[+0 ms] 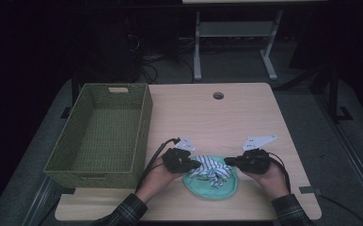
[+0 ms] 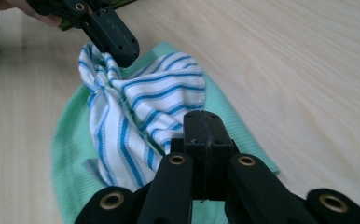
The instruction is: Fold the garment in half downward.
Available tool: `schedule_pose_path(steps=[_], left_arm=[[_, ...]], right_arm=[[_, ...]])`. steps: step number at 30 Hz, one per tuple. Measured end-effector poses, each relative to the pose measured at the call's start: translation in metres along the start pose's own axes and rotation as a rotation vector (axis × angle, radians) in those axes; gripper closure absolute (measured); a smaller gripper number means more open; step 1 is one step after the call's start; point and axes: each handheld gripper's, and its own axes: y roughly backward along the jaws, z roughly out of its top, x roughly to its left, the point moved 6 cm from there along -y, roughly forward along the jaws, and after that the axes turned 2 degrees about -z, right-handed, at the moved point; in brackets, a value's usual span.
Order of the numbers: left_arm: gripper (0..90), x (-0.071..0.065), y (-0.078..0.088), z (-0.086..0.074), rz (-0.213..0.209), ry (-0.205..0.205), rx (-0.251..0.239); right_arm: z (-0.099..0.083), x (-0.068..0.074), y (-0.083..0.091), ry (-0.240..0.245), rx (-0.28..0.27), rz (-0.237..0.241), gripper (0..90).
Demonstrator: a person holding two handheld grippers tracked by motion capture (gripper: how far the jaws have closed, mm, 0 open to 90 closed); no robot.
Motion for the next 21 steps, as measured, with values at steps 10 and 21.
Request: schedule_pose_path(steps=[10, 21], left_arm=[[88.2, -0.024, 0.002, -0.015, -0.05, -0.026, 0.034], [86.3, -0.038, -0.009, -0.031, -0.052, -0.06, 0.109]], right_arm=[[-0.009, 0.026, 0.007, 0.038, 0.014, 0.042, 89.7], [-0.03, 0.046, 0.004, 0.057, 0.073, 0.059, 89.7]])
